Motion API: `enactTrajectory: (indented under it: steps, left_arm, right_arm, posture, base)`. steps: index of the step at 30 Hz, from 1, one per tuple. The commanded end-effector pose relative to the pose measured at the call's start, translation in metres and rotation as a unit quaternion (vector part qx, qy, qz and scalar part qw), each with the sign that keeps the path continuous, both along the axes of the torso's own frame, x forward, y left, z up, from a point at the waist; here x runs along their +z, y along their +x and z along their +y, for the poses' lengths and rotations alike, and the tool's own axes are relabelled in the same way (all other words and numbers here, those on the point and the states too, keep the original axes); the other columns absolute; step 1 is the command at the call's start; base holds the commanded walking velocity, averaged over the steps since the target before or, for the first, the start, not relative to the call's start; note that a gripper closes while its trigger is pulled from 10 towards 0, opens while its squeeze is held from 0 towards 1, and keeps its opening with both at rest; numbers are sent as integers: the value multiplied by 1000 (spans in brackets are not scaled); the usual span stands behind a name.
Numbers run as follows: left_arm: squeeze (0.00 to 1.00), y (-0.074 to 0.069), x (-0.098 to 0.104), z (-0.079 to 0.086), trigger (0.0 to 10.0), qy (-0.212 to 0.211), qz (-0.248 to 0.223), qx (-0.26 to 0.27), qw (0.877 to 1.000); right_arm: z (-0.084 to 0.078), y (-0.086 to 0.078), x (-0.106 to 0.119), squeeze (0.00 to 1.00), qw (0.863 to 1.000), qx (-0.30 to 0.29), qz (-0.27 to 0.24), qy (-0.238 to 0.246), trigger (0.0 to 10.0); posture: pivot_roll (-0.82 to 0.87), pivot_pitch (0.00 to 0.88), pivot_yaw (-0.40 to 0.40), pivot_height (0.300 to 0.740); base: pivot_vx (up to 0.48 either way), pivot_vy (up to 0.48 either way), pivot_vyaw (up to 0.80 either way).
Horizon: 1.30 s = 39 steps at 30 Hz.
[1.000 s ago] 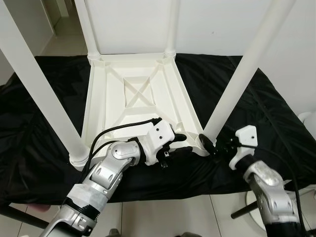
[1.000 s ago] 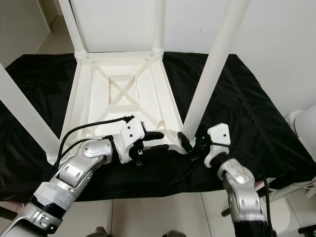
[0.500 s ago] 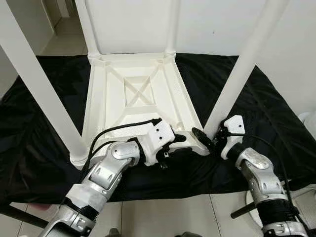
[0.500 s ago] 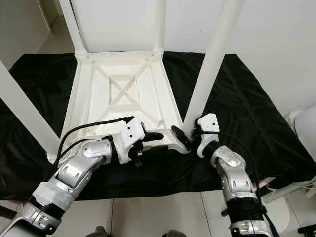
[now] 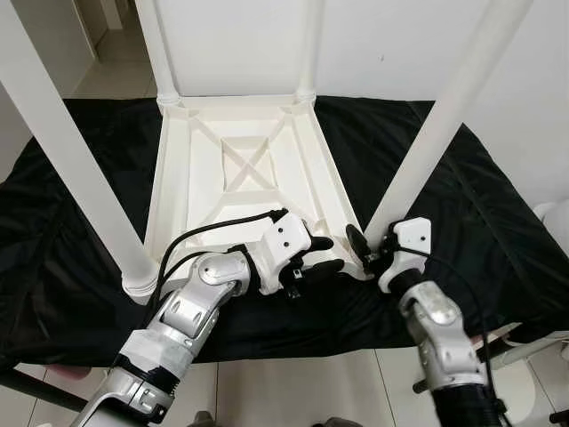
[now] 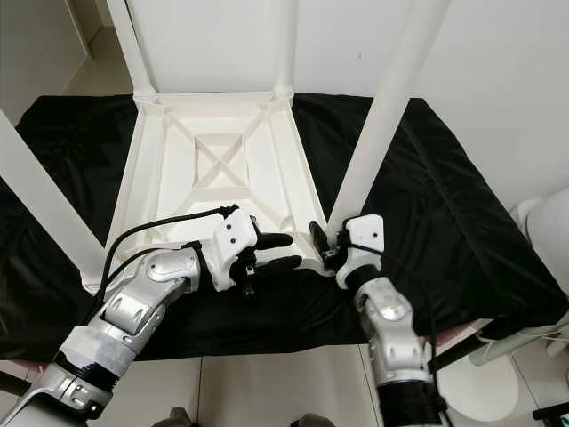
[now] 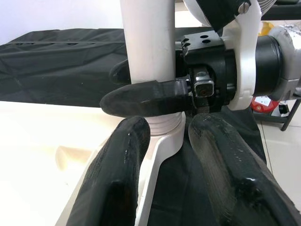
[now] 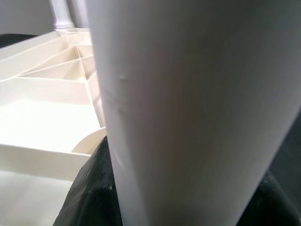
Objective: Building children table
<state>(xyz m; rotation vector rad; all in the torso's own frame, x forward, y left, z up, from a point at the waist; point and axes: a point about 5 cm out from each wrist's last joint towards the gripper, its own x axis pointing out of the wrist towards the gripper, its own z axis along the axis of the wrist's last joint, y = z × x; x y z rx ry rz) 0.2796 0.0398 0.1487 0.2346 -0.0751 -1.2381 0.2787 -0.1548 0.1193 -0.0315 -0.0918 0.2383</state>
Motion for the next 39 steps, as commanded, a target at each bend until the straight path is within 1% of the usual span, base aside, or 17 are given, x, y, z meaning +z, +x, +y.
enactTrajectory:
  steps: [1, 2, 3, 6, 8, 9, 10, 11, 14, 18, 19, 25, 29, 34, 35, 37, 39]
  left_arm:
    - [0, 1, 0, -2, 10000, 0, 0, 1, 1000]
    - [0, 1, 0, -2, 10000, 0, 0, 1, 1000]
    - [0, 1, 0, -3, 10000, 0, 0, -2, 1000]
    - [0, 1, 0, -5, 10000, -2, 2, -6, 1000]
    - [0, 1, 0, -5, 10000, -2, 2, -9, 1000]
    - [0, 0, 0, -6, 10000, -2, 2, -12, 1000]
    - [0, 0, 0, -6, 10000, -2, 2, -12, 1000]
    - [0, 0, 0, -6, 10000, -2, 1, -13, 1000]
    - [0, 0, -1, -6, 10000, -2, 5, -13, 1000]
    - [0, 0, -1, -6, 10000, -1, 5, -12, 1000]
    - [0, 1, 0, -3, 10000, -2, -2, -2, 1000]
    - [0, 9, 7, 7, 10000, -33, 1, 39, 999]
    - [0, 20, 12, 22, 10000, -65, 8, 102, 993]
    - [0, 23, 16, 28, 10000, -81, 14, 127, 989]
    - [0, 23, 15, 29, 10000, -81, 13, 134, 988]
    - [0, 23, 15, 30, 10000, -81, 12, 138, 987]
    - [0, 28, 16, 34, 10000, -91, -14, 193, 977]
  right_arm:
    - [5, -4, -4, 0, 998, -52, 13, 15, 0]
    - [5, -4, -4, 0, 998, -52, 13, 15, 0]
    - [11, -7, -4, 0, 996, -85, 14, 21, 0]
    - [21, -10, -6, 0, 991, -128, 16, 21, 0]
    - [26, -11, -6, 0, 990, -139, 16, 21, 0]
    - [31, -12, -6, 0, 989, -148, 18, 22, 1529]
    - [31, -12, -6, 0, 989, -148, 18, 22, 1529]
    - [38, -13, -5, 0, 989, -144, 14, 16, 10000]
    - [45, -15, -2, 0, 992, -125, 11, 30, 10000]
    - [43, -16, -1, 0, 992, -126, 7, 32, 10000]
    - [35, -20, 0, 1000, 990, -133, 1, 42, 10000]
    - [27, -27, 3, 1000, 988, -150, -8, 39, 10000]
    - [24, -37, 11, 1000, 987, -156, -34, 37, 10000]
    - [22, -40, 16, 1000, 985, -164, -42, 26, 10000]
    - [23, -40, 20, 0, 985, -162, -46, 22, 10000]
    - [24, -39, 22, 0, 986, -161, -50, 20, 10000]
    - [25, -36, 31, 0, 985, -159, -60, 15, 10000]
  posture:
    - [-40, 0, -9, 740]
    - [-40, 0, -9, 740]
    - [-44, 0, -6, 740]
    - [-46, 0, -1, 740]
    - [-46, 0, -1, 740]
    - [-46, 0, 0, 740]
    - [-46, 0, 0, 740]
    - [-48, 0, 4, 740]
    - [-52, 0, 6, 740]
    - [-52, 0, 6, 740]
    - [-49, 0, 7, 740]
    - [-50, 0, 12, 740]
    - [-44, 0, 5, 740]
    - [-44, 0, 6, 740]
    - [-46, 0, 8, 740]
    - [-46, 0, 8, 740]
    - [-48, 0, 10, 740]
  base:
    - [0, 0, 0]
    - [0, 0, 0]
    - [0, 0, 0]
    - [0, 0, 0]
    - [0, 0, 0]
    - [0, 0, 0]
    - [0, 0, 0]
    - [0, 0, 0]
    - [0, 0, 0]
    - [0, 0, 0]
    - [0, 0, 0]
    - [0, 0, 0]
    - [0, 0, 0]
    - [0, 0, 0]
    - [0, 0, 0]
    - [0, 0, 0]
    - [0, 0, 0]
